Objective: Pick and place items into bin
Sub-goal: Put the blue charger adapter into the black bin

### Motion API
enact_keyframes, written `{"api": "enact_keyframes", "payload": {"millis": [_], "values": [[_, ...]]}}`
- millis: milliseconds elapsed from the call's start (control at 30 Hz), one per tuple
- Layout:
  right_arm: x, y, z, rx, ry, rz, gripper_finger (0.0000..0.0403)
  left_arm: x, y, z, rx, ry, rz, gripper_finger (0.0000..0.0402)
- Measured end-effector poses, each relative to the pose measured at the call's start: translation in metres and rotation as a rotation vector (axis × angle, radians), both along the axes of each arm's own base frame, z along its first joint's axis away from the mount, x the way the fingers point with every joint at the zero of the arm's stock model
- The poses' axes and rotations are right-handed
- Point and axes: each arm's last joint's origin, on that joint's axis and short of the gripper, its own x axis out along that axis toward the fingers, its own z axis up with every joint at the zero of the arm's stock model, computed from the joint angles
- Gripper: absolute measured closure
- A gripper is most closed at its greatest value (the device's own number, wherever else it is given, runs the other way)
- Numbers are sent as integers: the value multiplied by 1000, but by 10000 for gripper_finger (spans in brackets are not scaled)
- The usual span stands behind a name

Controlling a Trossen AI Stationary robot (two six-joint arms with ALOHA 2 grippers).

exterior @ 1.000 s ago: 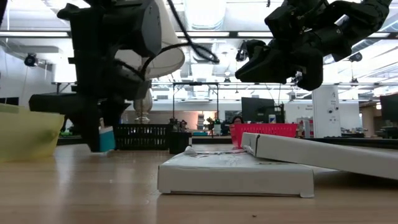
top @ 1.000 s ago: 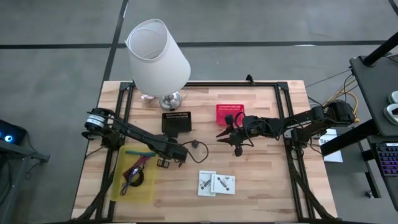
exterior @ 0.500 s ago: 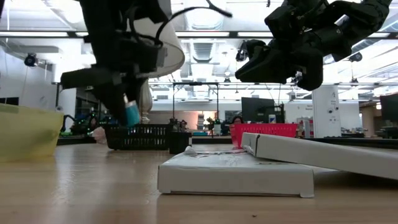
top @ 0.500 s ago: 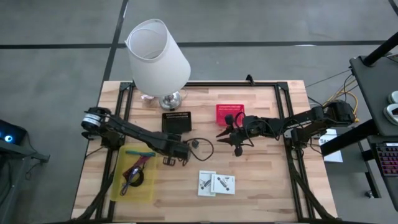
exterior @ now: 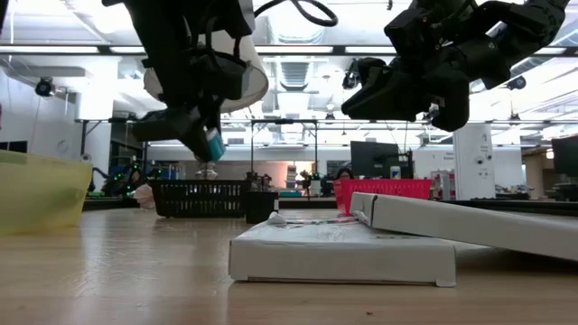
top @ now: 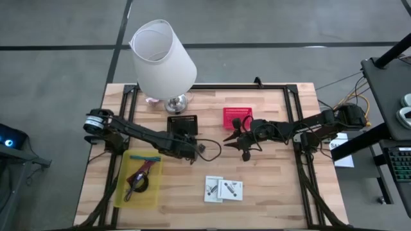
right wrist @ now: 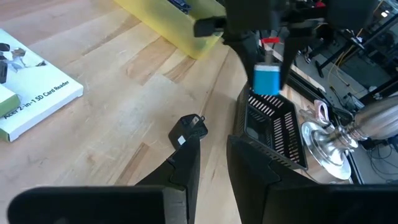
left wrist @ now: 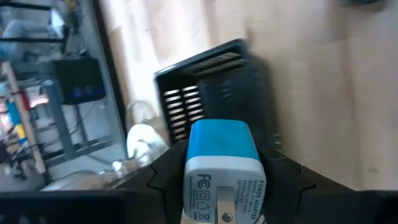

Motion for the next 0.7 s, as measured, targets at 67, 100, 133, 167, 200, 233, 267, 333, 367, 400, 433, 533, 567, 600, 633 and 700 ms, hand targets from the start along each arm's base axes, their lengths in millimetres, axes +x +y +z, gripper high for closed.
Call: {"api": "enact_keyframes", "payload": {"millis": [67, 100, 133, 167, 200, 233, 267, 333, 367, 400, 433, 533, 567, 600, 633, 700], "values": [[0, 0, 0, 0, 0, 0, 335, 0, 6, -1, 24, -3, 25, 263], [0, 0, 0, 0, 0, 0, 335, 0, 10, -1, 26, 1, 36, 263], [0, 0, 0, 0, 0, 0, 335, 0, 13, -1, 25, 0, 50, 263], [0, 0, 0, 0, 0, 0, 335, 0, 17, -1, 25, 1, 62, 263], [0, 0, 0, 0, 0, 0, 335, 0, 20, -1, 25, 1, 72, 263], [0, 0, 0, 0, 0, 0, 335, 0, 24, -1, 26, 4, 82, 263], [0, 0, 0, 0, 0, 0, 335, 0, 27, -1, 27, 7, 93, 263], [0, 0, 0, 0, 0, 0, 335, 0, 35, -2, 21, 8, 118, 263], [0, 0, 0, 0, 0, 0, 335, 0, 39, -2, 11, 9, 130, 263], [0, 0, 0, 0, 0, 0, 335, 0, 43, -2, -9, 11, 141, 263], [0, 0, 0, 0, 0, 0, 335, 0, 47, -3, -41, 14, 149, 263], [0, 0, 0, 0, 0, 0, 335, 1, 57, -5, -150, 24, 153, 263], [0, 0, 0, 0, 0, 0, 335, 1, 59, -5, -178, 27, 157, 263], [0, 0, 0, 0, 0, 0, 335, 0, 61, -5, -189, 29, 162, 263], [0, 0, 0, 0, 0, 0, 335, 0, 63, -5, -189, 30, 167, 263], [0, 0, 0, 0, 0, 0, 335, 0, 65, -5, -189, 29, 173, 262]]}}
